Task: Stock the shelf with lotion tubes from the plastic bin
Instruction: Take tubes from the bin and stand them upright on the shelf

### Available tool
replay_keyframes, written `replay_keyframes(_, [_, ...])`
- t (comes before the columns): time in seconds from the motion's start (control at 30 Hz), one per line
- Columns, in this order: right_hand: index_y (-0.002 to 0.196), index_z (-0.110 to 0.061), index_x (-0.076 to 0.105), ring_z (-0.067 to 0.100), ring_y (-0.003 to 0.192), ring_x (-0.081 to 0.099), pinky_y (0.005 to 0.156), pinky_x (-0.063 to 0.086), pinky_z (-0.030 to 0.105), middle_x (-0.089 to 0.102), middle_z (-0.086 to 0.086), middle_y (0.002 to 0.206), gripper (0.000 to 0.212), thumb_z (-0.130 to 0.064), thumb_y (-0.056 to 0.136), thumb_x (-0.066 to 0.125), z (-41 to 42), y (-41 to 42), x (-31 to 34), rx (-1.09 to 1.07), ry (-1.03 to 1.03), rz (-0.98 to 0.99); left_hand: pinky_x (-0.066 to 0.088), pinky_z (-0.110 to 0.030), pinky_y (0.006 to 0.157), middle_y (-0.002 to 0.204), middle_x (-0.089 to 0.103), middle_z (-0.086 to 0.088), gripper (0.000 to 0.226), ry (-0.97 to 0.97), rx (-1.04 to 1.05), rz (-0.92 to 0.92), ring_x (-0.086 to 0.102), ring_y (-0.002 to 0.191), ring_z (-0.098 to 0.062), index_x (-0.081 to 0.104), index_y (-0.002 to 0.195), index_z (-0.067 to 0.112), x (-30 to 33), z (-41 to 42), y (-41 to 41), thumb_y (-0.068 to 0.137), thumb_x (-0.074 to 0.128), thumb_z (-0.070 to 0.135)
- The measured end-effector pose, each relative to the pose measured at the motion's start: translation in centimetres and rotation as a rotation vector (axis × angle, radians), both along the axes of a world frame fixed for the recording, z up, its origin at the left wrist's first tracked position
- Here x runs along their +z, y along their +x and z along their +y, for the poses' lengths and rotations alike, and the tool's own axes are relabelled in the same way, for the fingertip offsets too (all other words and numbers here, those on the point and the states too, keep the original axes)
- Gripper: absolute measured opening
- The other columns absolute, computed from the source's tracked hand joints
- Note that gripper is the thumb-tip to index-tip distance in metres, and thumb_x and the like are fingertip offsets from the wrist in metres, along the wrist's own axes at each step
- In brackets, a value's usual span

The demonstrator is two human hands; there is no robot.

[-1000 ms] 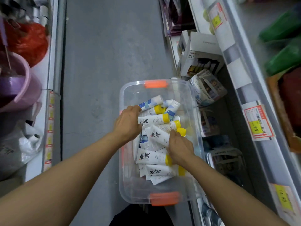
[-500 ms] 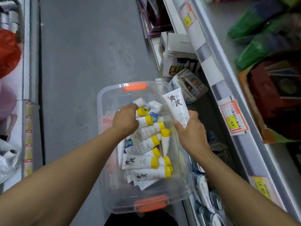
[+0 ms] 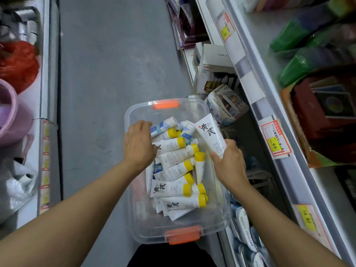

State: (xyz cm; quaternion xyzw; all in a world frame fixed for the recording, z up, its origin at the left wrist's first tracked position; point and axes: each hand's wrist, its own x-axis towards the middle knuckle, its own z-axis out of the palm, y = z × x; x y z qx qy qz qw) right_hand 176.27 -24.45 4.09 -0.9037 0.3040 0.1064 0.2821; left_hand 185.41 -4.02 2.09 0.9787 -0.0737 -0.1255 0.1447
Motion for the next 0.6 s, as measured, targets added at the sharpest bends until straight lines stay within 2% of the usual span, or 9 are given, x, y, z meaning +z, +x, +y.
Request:
replay_keyframes(0.13, [0.128,-0.006,0.039,0.034,0.117,0.049,0.089,0.043,0.041,0.047,0.015,0.13,0.048,-0.028,0.09,0.059,0.1,-0.5,-0.5,0.0,0.043,0.063,0.029,-0.042,0.104,0.146,0.028,-0.012,0.07,0.065,0.129,0.028,0.028,0.131,-0.034,0.031,0.139,0.011,0.0,1.4,-1.5,0.077,0.062,0.015])
replay_keyframes(0.27, [0.122,-0.008,0.039,0.036,0.11,0.055,0.086,0.048,0.042,0.055,0.016,0.124,0.045,-0.03,0.089,0.059,0.2,-1.1,-1.3,-0.005,0.123,0.109,0.034,-0.045,0.102,0.142,0.032,-0.019,0.076,-0.008,0.329,0.246,0.036,0.127,-0.038,0.02,0.141,0.005,-0.5,2.6,-2.7,0.08,0.064,0.02])
replay_keyframes(0.33, [0.121,-0.007,0.037,0.036,0.107,0.057,0.084,0.049,0.044,0.057,0.018,0.121,0.044,-0.028,0.09,0.059,0.3,-1.2,-1.6,-0.006,0.169,0.109,0.041,-0.045,0.093,0.134,0.042,-0.021,0.07,-0.01,0.403,0.377,0.047,0.119,-0.04,0.019,0.137,0.004,-1.0,2.9,-3.4,0.083,0.062,0.016])
replay_keyframes(0.43, [0.122,-0.006,0.036,0.035,0.107,0.057,0.084,0.05,0.043,0.056,0.019,0.122,0.044,-0.023,0.09,0.059,0.3,-1.2,-1.7,-0.01,0.223,0.091,0.043,-0.04,0.08,0.122,0.054,-0.025,0.053,0.056,0.416,0.455,0.053,0.11,-0.042,0.026,0.129,-0.002,-2.0,3.3,-4.1,0.085,0.055,0.006])
replay_keyframes(0.6, [0.125,-0.007,0.035,0.034,0.108,0.055,0.085,0.05,0.043,0.054,0.018,0.123,0.046,-0.024,0.089,0.06,0.0,-1.1,-2.1,-0.005,0.234,0.068,0.045,-0.042,0.086,0.122,0.053,-0.027,0.043,0.101,0.406,0.469,0.053,0.111,-0.043,0.035,0.123,-0.005,-3.0,4.1,-4.2,0.083,0.052,0.0])
